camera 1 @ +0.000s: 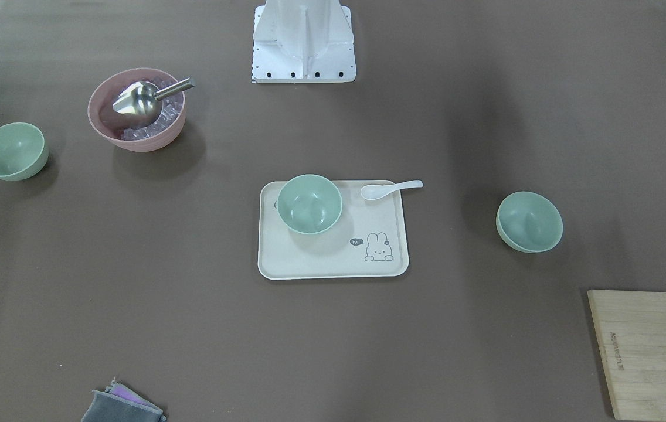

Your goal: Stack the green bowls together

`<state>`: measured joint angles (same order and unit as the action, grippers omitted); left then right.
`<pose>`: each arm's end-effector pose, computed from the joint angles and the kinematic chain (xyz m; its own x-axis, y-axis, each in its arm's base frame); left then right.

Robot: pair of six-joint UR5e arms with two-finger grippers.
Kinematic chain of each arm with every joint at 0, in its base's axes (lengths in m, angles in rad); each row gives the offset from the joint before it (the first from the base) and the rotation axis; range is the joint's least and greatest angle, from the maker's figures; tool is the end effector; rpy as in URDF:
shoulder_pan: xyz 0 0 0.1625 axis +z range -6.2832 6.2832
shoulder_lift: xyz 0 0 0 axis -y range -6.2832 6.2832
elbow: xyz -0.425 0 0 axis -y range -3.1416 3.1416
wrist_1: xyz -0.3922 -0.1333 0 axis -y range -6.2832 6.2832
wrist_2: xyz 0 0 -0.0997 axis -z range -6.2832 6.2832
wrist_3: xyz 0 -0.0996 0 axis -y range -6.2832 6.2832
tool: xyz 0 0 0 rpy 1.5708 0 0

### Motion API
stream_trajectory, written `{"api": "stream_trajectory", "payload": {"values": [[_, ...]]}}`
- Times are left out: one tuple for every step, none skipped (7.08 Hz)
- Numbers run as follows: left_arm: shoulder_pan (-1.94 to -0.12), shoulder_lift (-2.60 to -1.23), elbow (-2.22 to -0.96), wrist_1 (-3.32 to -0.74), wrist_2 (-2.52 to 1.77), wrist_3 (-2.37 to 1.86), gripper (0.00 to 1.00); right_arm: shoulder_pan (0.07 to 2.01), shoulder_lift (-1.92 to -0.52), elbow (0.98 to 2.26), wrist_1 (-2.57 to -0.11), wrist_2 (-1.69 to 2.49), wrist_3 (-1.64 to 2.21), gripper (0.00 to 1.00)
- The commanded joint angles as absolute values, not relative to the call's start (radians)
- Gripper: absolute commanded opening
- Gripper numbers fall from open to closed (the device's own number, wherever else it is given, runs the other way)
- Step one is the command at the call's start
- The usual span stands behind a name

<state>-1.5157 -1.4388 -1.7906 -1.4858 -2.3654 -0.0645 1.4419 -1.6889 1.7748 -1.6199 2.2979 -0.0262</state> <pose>-0.0382 -0.4374 0.6189 0.7015 -0.0239 -0.7123 -0.0099 0.9990 -0.0432 0.0096 -0.4480 0.6216 0.7341 -0.1462 0.6631 0.1477 0.9875 0.0542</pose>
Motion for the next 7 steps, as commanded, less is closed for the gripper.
{"api": "stream_trajectory", "payload": {"values": [[-1.508, -1.442, -1.793, -1.485, -2.355, -0.063, 0.98, 1.442, -1.689, 1.775, -1.620, 2.298, -0.026, 1.00], [-1.506, -1.443, -1.796, -1.485, -2.359, -0.064, 0.98, 1.442, -1.689, 1.775, -1.620, 2.298, -0.026, 1.00], [-1.508, -1.450, -1.799, -1.485, -2.356, -0.064, 0.98, 1.442, -1.689, 1.775, -1.620, 2.298, -0.026, 1.00], [-1.506, -1.468, -1.804, -1.485, -2.355, -0.064, 0.98, 1.442, -1.687, 1.776, -1.620, 2.298, -0.026, 1.00], [-1.506, -1.482, -1.801, -1.485, -2.355, -0.066, 0.98, 1.442, -1.687, 1.776, -1.618, 2.298, -0.026, 1.00], [-1.506, -1.505, -1.801, -1.485, -2.355, -0.066, 0.98, 1.442, -1.686, 1.792, -1.620, 2.296, -0.026, 1.00], [-1.506, -1.531, -1.793, -1.483, -2.355, -0.069, 0.98, 1.442, -1.683, 1.799, -1.618, 2.290, -0.028, 1.00]]}}
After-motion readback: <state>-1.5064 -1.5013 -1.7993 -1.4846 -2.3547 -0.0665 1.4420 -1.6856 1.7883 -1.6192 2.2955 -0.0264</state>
